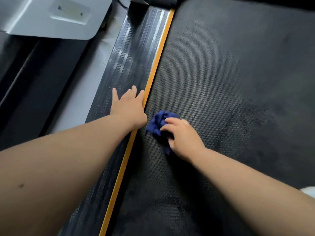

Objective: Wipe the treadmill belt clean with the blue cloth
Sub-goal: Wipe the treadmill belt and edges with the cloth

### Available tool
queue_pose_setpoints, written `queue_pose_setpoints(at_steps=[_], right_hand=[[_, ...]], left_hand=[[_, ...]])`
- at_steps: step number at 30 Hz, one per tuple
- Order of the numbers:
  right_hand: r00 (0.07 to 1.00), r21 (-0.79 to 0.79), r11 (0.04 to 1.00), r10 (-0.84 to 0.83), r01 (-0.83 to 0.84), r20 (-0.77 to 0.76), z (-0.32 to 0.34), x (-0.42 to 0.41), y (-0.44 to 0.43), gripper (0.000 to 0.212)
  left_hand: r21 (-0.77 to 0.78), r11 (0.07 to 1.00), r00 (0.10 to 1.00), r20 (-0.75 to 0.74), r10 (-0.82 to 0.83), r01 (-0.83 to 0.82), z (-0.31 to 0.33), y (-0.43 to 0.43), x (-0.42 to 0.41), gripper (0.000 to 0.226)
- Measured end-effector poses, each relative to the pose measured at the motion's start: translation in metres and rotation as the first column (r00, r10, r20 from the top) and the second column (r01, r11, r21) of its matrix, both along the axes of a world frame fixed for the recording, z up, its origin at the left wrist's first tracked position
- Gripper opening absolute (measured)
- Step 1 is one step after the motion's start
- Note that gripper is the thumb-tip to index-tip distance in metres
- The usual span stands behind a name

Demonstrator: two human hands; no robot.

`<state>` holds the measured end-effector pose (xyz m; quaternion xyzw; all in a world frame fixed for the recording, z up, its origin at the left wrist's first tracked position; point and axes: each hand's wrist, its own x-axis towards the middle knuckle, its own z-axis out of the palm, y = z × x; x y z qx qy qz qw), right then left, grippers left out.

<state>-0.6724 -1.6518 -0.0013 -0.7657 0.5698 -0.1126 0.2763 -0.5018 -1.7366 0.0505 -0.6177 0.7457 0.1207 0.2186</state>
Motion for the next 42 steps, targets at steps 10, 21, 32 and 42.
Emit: queue_pose_setpoints(at_steps=[10, 21, 32, 42], right_hand=[[0.800, -0.014, 0.802, -0.597, 0.597, -0.056, -0.006, -0.050, -0.051, 0.035], [0.849, -0.091, 0.849, -0.526, 0.521, -0.052, 0.012, -0.072, -0.040, 0.042], [0.991, 0.031, 0.991, -0.130, 0.129, 0.032, 0.009, -0.035, 0.029, 0.038], [0.876, -0.035, 0.876, -0.482, 0.482, -0.001, -0.005, -0.072, 0.045, 0.034]], left_hand=[[0.039, 0.999, 0.987, -0.162, -0.014, 0.021, -0.012, 0.001, -0.002, 0.085], [-0.037, 0.998, 0.987, -0.151, -0.047, 0.042, -0.027, 0.016, -0.005, 0.088], [-0.131, 0.942, 0.905, -0.263, -0.335, 0.310, -0.011, 0.002, -0.026, 0.086], [0.139, 0.924, 0.911, -0.274, -0.309, 0.355, -0.034, 0.009, -0.075, 0.109]])
